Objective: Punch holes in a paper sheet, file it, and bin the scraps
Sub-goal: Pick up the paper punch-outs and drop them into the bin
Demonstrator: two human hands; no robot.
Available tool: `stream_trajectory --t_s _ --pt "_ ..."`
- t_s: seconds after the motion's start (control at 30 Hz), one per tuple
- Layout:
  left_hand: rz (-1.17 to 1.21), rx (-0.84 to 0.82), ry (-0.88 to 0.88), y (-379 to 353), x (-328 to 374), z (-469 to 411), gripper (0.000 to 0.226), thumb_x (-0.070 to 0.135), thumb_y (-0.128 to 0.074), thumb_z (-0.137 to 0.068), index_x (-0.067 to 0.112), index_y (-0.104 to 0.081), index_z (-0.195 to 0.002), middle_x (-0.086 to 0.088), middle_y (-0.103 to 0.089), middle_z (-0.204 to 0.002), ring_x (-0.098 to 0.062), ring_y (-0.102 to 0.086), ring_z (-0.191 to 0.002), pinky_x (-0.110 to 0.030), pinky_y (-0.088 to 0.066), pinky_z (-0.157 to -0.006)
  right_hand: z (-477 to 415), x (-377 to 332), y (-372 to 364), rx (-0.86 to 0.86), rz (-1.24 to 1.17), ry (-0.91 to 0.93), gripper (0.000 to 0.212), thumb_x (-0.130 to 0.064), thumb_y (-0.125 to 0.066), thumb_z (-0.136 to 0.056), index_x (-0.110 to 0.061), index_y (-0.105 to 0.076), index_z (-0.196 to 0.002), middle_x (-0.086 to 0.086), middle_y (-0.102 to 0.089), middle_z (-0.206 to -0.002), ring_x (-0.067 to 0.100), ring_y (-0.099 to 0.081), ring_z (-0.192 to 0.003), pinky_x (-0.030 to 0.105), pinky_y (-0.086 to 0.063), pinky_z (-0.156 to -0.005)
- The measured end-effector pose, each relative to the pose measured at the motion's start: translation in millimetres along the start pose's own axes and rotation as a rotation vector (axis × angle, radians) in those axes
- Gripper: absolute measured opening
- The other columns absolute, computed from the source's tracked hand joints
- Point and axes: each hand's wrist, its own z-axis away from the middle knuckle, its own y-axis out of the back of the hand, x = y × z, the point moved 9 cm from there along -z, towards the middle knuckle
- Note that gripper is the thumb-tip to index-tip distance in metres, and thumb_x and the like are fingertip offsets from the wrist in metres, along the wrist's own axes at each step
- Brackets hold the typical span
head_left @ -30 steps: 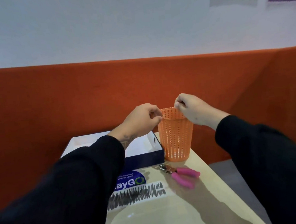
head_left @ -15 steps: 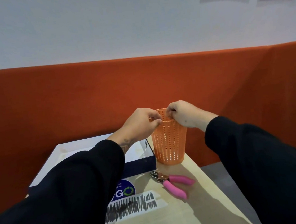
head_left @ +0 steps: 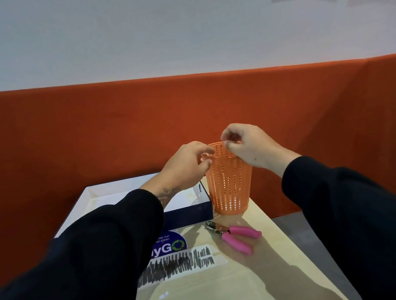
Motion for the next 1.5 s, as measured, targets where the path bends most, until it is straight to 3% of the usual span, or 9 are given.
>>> stream_trajectory --t_s 0.1,0.27,0.47,0.6,0.8,0.93,1.17,1.3,1.5 --pt "0.007 0.012 0.016 13 -9 29 0.024 0.024 -0.063 -0.095 0.027 -0.07 -0.117 0.009 -0.063 -0.121 -0.012 -0.058 -0.114 -0.039 -0.05 -0.1 20 -29 -5 0.007 0.0 0.106 0.011 -0.02 -0.061 -0.098 -0.029 -0.066 -0.101 -0.014 -0.066 -0.1 0.007 -0.062 -0.094 0.026 -0.053 -0.078" --pt "0.011 -0.132 0.16 14 -40 100 0.017 0.026 -0.066 -0.094 0.025 -0.071 -0.11 0.009 -0.069 -0.109 -0.01 -0.063 -0.096 -0.038 -0.053 -0.092 68 -62 -62 -0.189 -0.078 0.164 0.01 -0.019 -0.065 -0.096 -0.024 -0.069 -0.103 -0.012 -0.069 -0.098 0.007 -0.064 -0.093 0.033 -0.056 -0.085" --pt "-0.018 -0.301 0.323 9 -73 190 0.012 0.028 -0.068 -0.091 0.033 -0.075 -0.099 0.016 -0.071 -0.097 -0.003 -0.065 -0.09 -0.034 -0.056 -0.085 129 -90 -141 -0.443 -0.104 0.192 0.008 -0.024 -0.067 -0.09 -0.027 -0.071 -0.096 -0.011 -0.071 -0.092 0.007 -0.065 -0.086 0.038 -0.057 -0.08" --pt "0.036 -0.371 0.376 -1 -80 229 0.008 0.029 -0.071 -0.086 0.035 -0.076 -0.089 0.015 -0.072 -0.092 -0.005 -0.067 -0.085 -0.035 -0.059 -0.08 160 -98 -168 -0.469 -0.074 0.2 0.01 -0.026 -0.062 -0.087 -0.03 -0.07 -0.092 -0.012 -0.07 -0.089 0.006 -0.064 -0.083 0.033 -0.055 -0.076" --pt "-0.055 -0.412 0.259 -10 -68 233 0.015 0.031 -0.073 -0.083 0.042 -0.076 -0.092 0.016 -0.066 -0.097 -0.005 -0.062 -0.088 -0.035 -0.056 -0.081 174 -86 -180 -0.424 -0.15 0.118 0.014 -0.019 -0.063 -0.085 -0.025 -0.071 -0.094 -0.008 -0.071 -0.09 0.012 -0.064 -0.082 0.038 -0.055 -0.077" --pt "-0.113 -0.46 0.192 -17 -62 227 0.016 0.034 -0.074 -0.083 0.041 -0.078 -0.098 0.013 -0.064 -0.098 -0.007 -0.061 -0.09 -0.039 -0.055 -0.081 178 -79 -176 -0.422 -0.227 0.028 0.037 -0.04 -0.054 -0.073 -0.022 -0.073 -0.099 -0.006 -0.073 -0.094 0.012 -0.066 -0.086 0.033 -0.055 -0.079" --pt "-0.284 -0.511 0.059 -17 -47 219 0.014 0.035 -0.073 -0.085 0.038 -0.079 -0.098 0.014 -0.068 -0.096 -0.005 -0.061 -0.087 -0.03 -0.052 -0.072 177 -73 -181 -0.406 -0.302 -0.037 0.031 -0.035 -0.056 -0.071 -0.021 -0.073 -0.094 -0.003 -0.074 -0.088 0.016 -0.068 -0.083 0.036 -0.057 -0.076" --pt "-0.349 -0.528 -0.021 -21 -36 219 0.01 0.031 -0.07 -0.087 0.033 -0.077 -0.095 0.014 -0.069 -0.095 -0.006 -0.06 -0.085 -0.024 -0.045 -0.065 174 -69 -182 -0.407 -0.329 -0.023 0.022 -0.002 -0.06 -0.084 -0.014 -0.074 -0.097 0.001 -0.076 -0.087 -0.001 -0.066 -0.074 0.022 -0.052 -0.073" --pt "-0.418 -0.443 -0.094 -28 -32 235 0.011 0.027 -0.052 -0.098 0.026 -0.053 -0.088 0.011 -0.058 -0.097 -0.012 -0.05 -0.092 -0.034 -0.049 -0.076 176 -71 -181 -0.399 -0.345 0.002 0.025 0.001 -0.057 -0.087 -0.015 -0.073 -0.097 -0.008 -0.075 -0.083 -0.003 -0.066 -0.075 0.012 -0.048 -0.072"
